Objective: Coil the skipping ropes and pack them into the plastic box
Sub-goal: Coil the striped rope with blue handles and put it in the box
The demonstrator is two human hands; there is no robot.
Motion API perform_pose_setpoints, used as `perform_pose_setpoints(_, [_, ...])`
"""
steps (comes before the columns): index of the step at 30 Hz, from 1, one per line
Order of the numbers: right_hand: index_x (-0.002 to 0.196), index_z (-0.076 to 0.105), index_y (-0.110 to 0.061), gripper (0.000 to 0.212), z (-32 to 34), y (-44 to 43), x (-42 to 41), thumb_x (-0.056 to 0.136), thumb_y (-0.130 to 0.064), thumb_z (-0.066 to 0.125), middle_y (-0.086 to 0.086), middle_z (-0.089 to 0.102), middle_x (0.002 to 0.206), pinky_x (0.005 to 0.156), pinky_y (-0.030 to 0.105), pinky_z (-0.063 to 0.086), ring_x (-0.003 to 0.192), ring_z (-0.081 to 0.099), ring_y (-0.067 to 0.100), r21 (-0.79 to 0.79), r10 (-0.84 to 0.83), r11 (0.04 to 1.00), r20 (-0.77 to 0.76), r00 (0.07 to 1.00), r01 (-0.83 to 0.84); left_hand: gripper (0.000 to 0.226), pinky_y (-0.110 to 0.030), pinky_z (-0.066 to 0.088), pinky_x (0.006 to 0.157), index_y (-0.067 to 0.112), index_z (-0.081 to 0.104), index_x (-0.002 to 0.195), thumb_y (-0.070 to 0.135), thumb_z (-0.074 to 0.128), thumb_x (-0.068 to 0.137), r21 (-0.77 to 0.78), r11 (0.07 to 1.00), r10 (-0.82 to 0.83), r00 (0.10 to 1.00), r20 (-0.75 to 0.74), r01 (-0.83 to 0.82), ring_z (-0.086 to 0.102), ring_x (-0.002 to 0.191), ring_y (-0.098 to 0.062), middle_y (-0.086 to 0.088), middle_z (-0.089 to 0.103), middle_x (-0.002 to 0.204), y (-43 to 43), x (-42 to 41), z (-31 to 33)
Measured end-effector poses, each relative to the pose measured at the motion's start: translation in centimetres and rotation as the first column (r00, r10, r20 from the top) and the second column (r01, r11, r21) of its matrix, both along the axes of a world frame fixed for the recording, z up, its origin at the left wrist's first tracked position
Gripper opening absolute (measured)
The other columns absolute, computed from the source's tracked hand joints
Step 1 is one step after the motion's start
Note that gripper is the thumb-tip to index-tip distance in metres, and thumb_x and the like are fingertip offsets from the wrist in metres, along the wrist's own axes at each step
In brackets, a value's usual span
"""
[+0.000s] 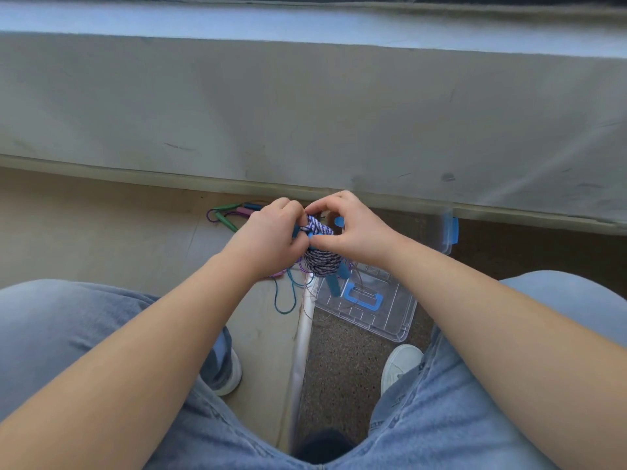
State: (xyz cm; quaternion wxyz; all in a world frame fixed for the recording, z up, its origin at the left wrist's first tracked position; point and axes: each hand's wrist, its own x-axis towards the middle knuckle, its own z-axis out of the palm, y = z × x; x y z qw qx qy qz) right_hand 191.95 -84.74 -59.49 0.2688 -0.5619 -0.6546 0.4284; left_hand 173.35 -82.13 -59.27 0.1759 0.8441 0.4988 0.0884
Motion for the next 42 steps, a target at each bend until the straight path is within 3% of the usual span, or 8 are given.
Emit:
perform_pose_setpoints(8, [0.128, 0.051, -0.038, 0.056, 0.3, -0.8, -0.3, 0.079, -0.020, 0.070, -0.011, 0.067, 0.102, 0.071, 0.021, 0.054, 0.083, 0.065, 0.005, -0.121, 0.164, 0.980, 0.063, 0.984, -0.156, 0.011, -0.042, 0.045, 0.066, 0.025, 0.040, 0.080, 0.035, 0.036, 0.079, -0.191, 0.980, 0.066, 0.996, 0.051, -0.055, 0.059, 0.075, -0.031, -0.003, 0.062, 0.072, -0.4, 0.5, 0.0])
perform_pose_setpoints(14, [0.118, 0.055, -0.034, 0.047, 0.2, -0.9, 0.1, 0.075, -0.017, 0.064, -0.006, 0.067, 0.086, 0.066, 0.032, 0.052, 0.066, 0.057, 0.012, -0.064, 0.135, 0.990, 0.103, 0.985, -0.129, 0.019, -0.038, 0.037, 0.061, 0.018, 0.053, 0.093, 0.032, 0.041, 0.098, 0.015, 0.999, -0.040, 0.998, -0.055, 0.041, 0.058, 0.077, -0.031, 0.004, 0.054, 0.076, -0.3, 0.7, -0.1])
perform_pose_setpoints(17, [0.113, 0.058, -0.031, 0.042, 0.2, -0.6, 0.2, 0.075, -0.017, 0.065, -0.005, 0.067, 0.080, 0.059, 0.027, 0.049, 0.058, 0.053, 0.008, -0.071, 0.078, 0.995, 0.071, 0.994, -0.073, 0.014, -0.038, 0.043, 0.063, 0.021, 0.058, 0.092, 0.031, 0.049, 0.096, 0.012, 1.000, -0.026, 0.998, 0.049, 0.025, 0.058, 0.073, -0.025, 0.005, 0.062, 0.075, -0.1, 0.5, -0.1])
perform_pose_setpoints(25, [0.112, 0.063, -0.036, 0.041, 0.6, -0.2, 0.4, 0.075, -0.017, 0.066, -0.007, 0.070, 0.089, 0.064, 0.022, 0.054, 0.070, 0.064, 0.007, -0.088, 0.031, 0.996, 0.017, 0.999, -0.030, 0.013, -0.026, 0.047, 0.065, 0.030, 0.070, 0.090, 0.032, 0.074, 0.078, 0.015, 0.999, 0.031, 0.963, 0.268, -0.037, 0.054, 0.063, 0.000, 0.016, 0.057, 0.069, -0.1, 0.2, -0.6])
perform_pose_setpoints(29, [0.115, 0.063, -0.038, 0.047, 0.9, -0.1, 0.6, 0.072, -0.020, 0.065, -0.007, 0.071, 0.092, 0.075, 0.036, 0.058, 0.079, 0.066, 0.015, -0.059, 0.016, 0.998, 0.006, 1.000, -0.015, 0.014, -0.019, 0.047, 0.072, 0.025, 0.076, 0.094, 0.028, 0.077, 0.080, 0.033, 0.998, 0.042, 0.933, 0.358, -0.057, 0.059, 0.075, -0.002, 0.011, 0.067, 0.095, 0.0, 0.5, -0.8])
perform_pose_setpoints(34, [0.115, 0.060, -0.038, 0.047, 1.1, -0.4, 0.1, 0.073, -0.019, 0.070, -0.007, 0.071, 0.095, 0.078, 0.038, 0.058, 0.083, 0.066, 0.016, -0.042, 0.006, 0.999, -0.021, 1.000, -0.007, 0.014, -0.023, 0.046, 0.089, 0.028, 0.066, 0.083, 0.015, 0.065, 0.088, -0.243, 0.957, 0.266, 0.820, 0.506, -0.160, 0.059, 0.095, -0.005, 0.009, 0.058, 0.109, -0.2, 1.7, -0.8])
perform_pose_setpoints(39, [0.126, 0.057, -0.038, 0.053, 0.6, -0.5, 0.0, 0.077, -0.030, 0.077, -0.013, 0.072, 0.100, 0.081, 0.025, 0.054, 0.089, 0.066, 0.005, 0.039, 0.003, 0.999, 0.093, 0.996, -0.006, 0.021, -0.041, 0.045, 0.104, 0.027, 0.063, 0.094, 0.018, 0.044, 0.095, -0.590, 0.789, 0.555, 0.611, 0.564, -0.172, 0.058, 0.109, -0.014, -0.003, 0.059, 0.122, -1.0, 3.1, 0.0])
perform_pose_setpoints(42, [0.128, 0.054, -0.041, 0.054, -0.3, -0.4, 0.7, 0.079, -0.029, 0.072, -0.010, 0.071, 0.101, 0.079, 0.031, 0.053, 0.089, 0.065, 0.011, 0.044, 0.069, 0.996, 0.230, 0.971, -0.081, 0.030, -0.038, 0.045, 0.105, 0.023, 0.064, 0.111, 0.029, 0.042, 0.091, -0.659, 0.732, 0.581, 0.665, 0.470, -0.174, 0.056, 0.117, -0.015, -0.002, 0.057, 0.129, -1.1, 3.0, -0.5])
